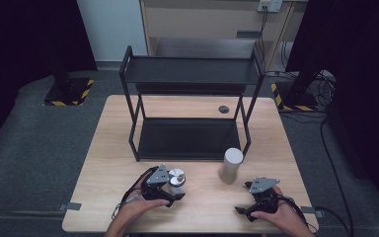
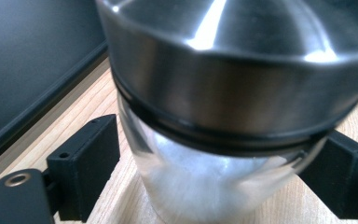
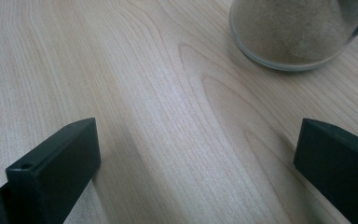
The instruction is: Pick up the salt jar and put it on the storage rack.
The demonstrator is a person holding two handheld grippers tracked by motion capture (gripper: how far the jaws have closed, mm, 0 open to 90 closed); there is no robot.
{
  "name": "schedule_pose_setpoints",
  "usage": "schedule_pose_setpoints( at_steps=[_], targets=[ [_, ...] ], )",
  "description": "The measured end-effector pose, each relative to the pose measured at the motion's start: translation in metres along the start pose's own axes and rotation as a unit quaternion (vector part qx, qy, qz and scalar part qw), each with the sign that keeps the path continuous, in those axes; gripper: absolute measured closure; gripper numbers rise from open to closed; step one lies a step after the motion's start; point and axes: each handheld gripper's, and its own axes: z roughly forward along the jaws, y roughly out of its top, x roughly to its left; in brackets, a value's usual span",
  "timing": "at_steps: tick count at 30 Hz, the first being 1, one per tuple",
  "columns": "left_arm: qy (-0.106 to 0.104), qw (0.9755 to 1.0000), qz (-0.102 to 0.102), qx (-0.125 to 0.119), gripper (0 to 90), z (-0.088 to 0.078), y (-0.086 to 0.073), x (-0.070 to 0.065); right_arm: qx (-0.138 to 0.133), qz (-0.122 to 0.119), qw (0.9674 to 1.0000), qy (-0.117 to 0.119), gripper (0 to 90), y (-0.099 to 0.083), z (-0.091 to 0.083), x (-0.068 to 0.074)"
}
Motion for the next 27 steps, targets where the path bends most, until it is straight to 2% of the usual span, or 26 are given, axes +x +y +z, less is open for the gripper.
schedule_pose_setpoints(
  at_steps=[10, 16, 27],
  targets=[
    [-0.005, 1.0000, -0.002, -0.005, 21.2, 0.0038, -0.0002, 0.0030, 0.000, 0.002, 1.0000, -0.002, 1.3, -0.0002, -0.0003, 0.0018],
    [-0.007, 1.0000, 0.005, -0.003, 29.2, 0.0070, -0.0001, 0.0027, 0.000, 0.002, 1.0000, -0.003, 1.3, -0.0002, -0.0004, 0.0024],
    [-0.007, 0.9999, 0.010, 0.002, 29.9, 0.0068, 0.0024, 0.0028, 0.001, 0.003, 1.0000, -0.003, 1.3, -0.0003, -0.0005, 0.0027]
  ],
)
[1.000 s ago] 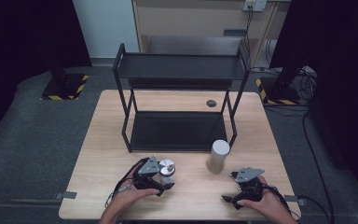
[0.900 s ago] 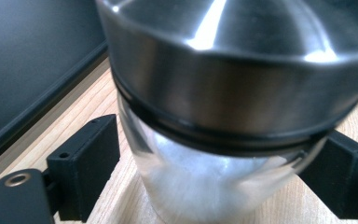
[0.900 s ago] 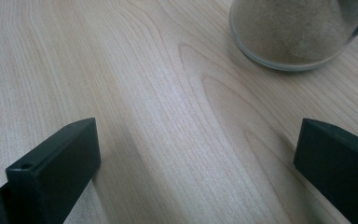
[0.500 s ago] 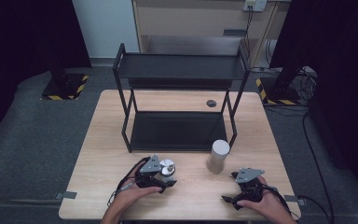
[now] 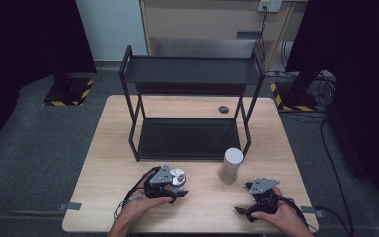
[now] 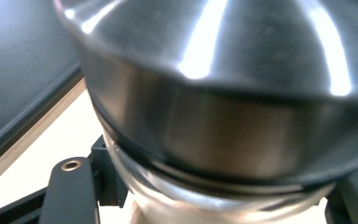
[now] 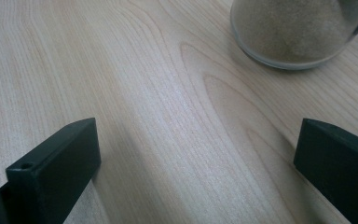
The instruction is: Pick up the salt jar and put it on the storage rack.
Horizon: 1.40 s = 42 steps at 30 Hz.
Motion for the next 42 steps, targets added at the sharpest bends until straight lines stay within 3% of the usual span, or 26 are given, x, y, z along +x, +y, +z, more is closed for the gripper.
schedule_pose_setpoints(
  at_steps=[10, 26, 42],
  targets=[
    [-0.009, 0.9999, 0.006, -0.007, 29.9, -0.005, 0.003, 0.000, -0.001, -0.001, 1.0000, 0.000, 1.3, 0.000, 0.000, 0.000],
    [-0.023, 0.9995, 0.018, 0.007, 30.0, -0.010, 0.010, 0.000, 0.000, -0.001, 1.0000, 0.000, 1.3, 0.000, 0.000, 0.000],
    [-0.032, 0.9993, 0.017, 0.011, 30.0, -0.032, 0.019, 0.000, -0.001, -0.001, 1.0000, 0.000, 1.3, 0.000, 0.000, 0.000]
  ],
)
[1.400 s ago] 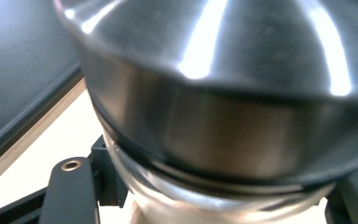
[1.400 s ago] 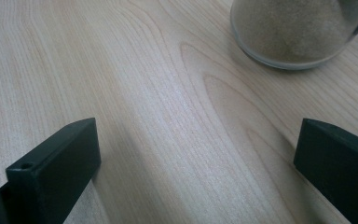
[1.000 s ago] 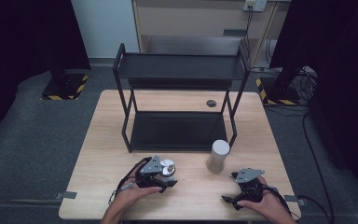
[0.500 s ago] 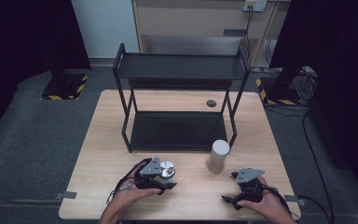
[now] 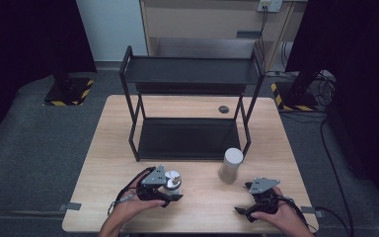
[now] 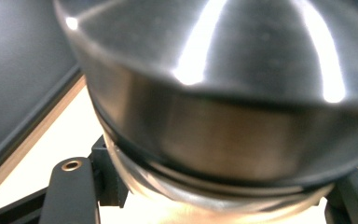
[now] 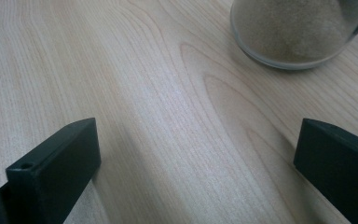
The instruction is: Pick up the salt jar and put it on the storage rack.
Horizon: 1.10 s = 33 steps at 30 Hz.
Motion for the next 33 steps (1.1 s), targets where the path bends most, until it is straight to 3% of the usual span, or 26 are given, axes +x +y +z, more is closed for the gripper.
schedule_pose_setpoints(
  at_steps=[8, 18, 33],
  targets=[
    [0.000, 1.0000, 0.001, 0.003, 29.9, -0.011, 0.011, -0.003, 0.000, 0.000, 1.0000, 0.000, 1.3, 0.000, 0.000, 0.000],
    [-0.007, 1.0000, 0.000, 0.002, 30.0, -0.021, 0.028, 0.005, 0.000, 0.000, 1.0000, 0.000, 1.3, 0.000, 0.000, 0.000],
    [-0.010, 0.9998, 0.010, 0.010, 30.0, -0.042, 0.069, 0.017, 0.000, 0.000, 1.0000, 0.000, 1.3, 0.000, 0.000, 0.000]
  ],
)
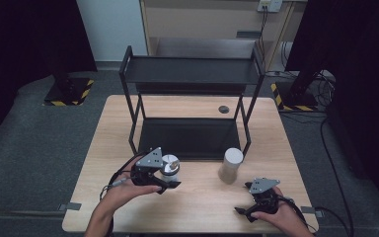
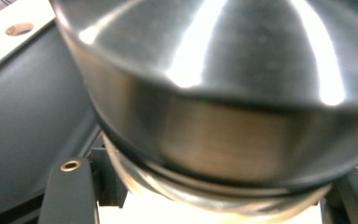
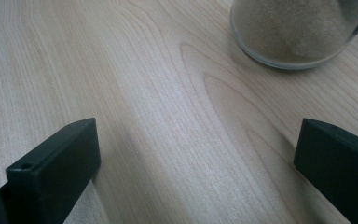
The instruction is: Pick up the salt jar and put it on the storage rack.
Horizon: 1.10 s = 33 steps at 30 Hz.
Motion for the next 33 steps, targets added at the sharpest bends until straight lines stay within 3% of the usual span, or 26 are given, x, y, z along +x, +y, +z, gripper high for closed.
schedule_pose_setpoints(
  at_steps=[6, 14, 27, 33],
  targets=[
    [-0.008, 0.9998, 0.010, -0.014, 30.0, -0.010, 0.015, 0.011, 0.000, 0.000, 1.0000, 0.000, 1.3, 0.000, 0.000, 0.000],
    [-0.014, 0.9994, 0.027, -0.015, 30.0, -0.022, 0.054, 0.019, 0.000, 0.000, 1.0000, 0.000, 1.3, 0.000, 0.000, 0.000],
    [-0.003, 0.9998, 0.015, -0.011, 30.0, -0.039, 0.091, 0.028, 0.000, 0.001, 1.0000, 0.000, 1.3, 0.000, 0.000, 0.000],
    [-0.005, 0.9997, 0.021, -0.010, 30.0, -0.046, 0.104, 0.031, 0.000, 0.000, 1.0000, 0.000, 1.3, 0.000, 0.000, 0.000]
  ],
)
